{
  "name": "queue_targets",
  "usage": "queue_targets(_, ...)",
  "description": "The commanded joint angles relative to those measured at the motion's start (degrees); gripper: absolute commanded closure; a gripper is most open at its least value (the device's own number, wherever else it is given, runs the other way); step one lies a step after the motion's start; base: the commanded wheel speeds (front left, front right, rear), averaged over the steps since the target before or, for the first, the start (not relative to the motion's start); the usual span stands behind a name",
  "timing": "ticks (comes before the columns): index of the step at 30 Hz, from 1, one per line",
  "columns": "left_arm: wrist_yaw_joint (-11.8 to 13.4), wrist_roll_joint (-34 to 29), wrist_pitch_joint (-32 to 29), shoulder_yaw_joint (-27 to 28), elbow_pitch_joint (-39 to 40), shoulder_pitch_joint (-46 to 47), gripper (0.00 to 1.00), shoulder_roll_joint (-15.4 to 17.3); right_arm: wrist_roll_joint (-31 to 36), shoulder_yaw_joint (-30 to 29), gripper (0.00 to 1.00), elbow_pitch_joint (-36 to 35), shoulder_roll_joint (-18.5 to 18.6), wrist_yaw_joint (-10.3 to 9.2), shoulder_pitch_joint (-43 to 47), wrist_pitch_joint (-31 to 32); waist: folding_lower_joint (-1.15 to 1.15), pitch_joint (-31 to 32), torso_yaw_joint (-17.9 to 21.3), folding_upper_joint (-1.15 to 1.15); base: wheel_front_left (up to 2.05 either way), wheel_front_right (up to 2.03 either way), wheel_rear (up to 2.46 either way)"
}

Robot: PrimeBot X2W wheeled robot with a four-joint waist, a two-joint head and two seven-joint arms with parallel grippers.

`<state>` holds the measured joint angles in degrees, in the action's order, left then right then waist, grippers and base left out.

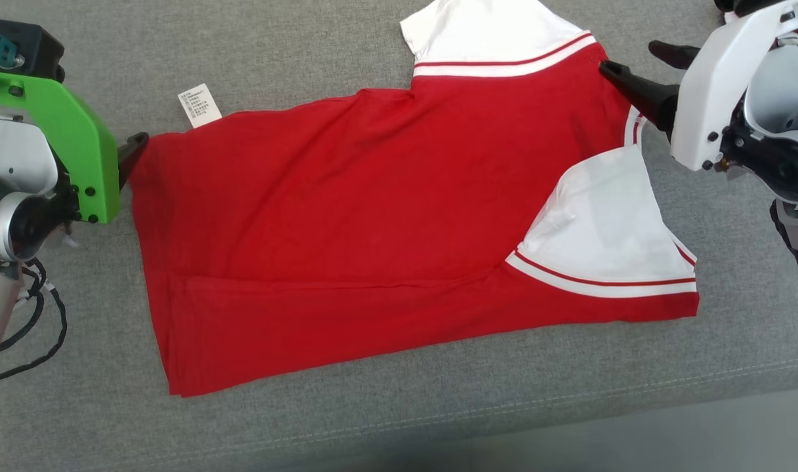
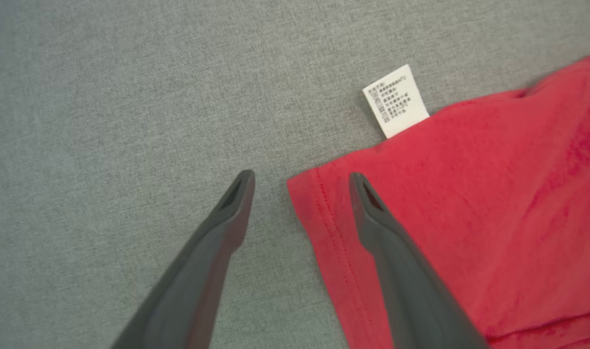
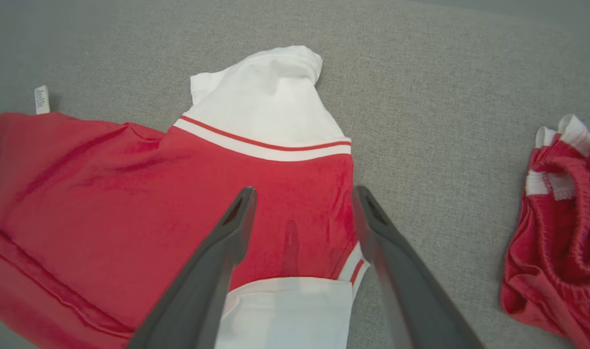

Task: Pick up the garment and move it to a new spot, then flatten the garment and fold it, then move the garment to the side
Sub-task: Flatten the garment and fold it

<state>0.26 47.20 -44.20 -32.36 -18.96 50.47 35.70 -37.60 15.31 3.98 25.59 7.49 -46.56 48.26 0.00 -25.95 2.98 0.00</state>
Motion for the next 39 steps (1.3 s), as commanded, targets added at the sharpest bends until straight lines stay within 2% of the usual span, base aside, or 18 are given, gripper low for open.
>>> queue_targets(1, -0.21, 0.38, -0.66, -0.20, -0.56, 1.11, 0.00, 0.17, -0.45, 0.49, 0.00, 0.41, 0.25, 0.00, -1.13, 0.01, 0.00, -1.07, 0.46, 0.00, 0.00, 0.00, 0.00)
queue_targets(6, -1.07, 0.88, -2.94, -0.76, -1.56, 2.25, 0.00, 0.88, -1.71, 2.38, 0.00, 1.56, 0.80, 0.00, -3.45, -0.18, 0.00, -1.51, 0.72, 0.00, 0.00, 0.00, 0.00)
queue_targets(21, -1.91, 1.64, -4.10, -1.29, -2.82, 1.92, 0.02, 1.85, -3.19, 5.40, 0.00, 2.87, 1.54, 0.00, -6.64, -1.40, 0.00, -3.27, 2.19, 0.00, 0.00, 0.00, 0.00)
queue_targets(23, -2.03, 1.69, -4.66, -1.61, -3.03, 1.91, 0.19, 1.89, -3.13, 5.90, 0.00, 3.12, 1.49, 0.00, -6.96, -1.35, 0.00, -3.32, 2.27, 0.00, 0.00, 0.00, 0.00)
queue_targets(28, -2.16, 1.98, -5.89, -2.14, -2.94, 1.91, 1.00, 2.09, -2.91, 6.76, 0.00, 3.84, 1.32, 0.00, -8.28, -1.16, 0.00, -3.28, 2.05, 0.00, 0.00, 0.00, 0.00)
queue_targets(39, -3.54, 2.48, -1.60, -1.58, -1.57, 2.97, 1.00, -0.54, -1.77, 7.15, 0.00, 8.41, 0.76, 0.00, -13.03, -0.84, 0.00, -2.73, -0.84, 0.00, 0.00, 0.00, 0.00)
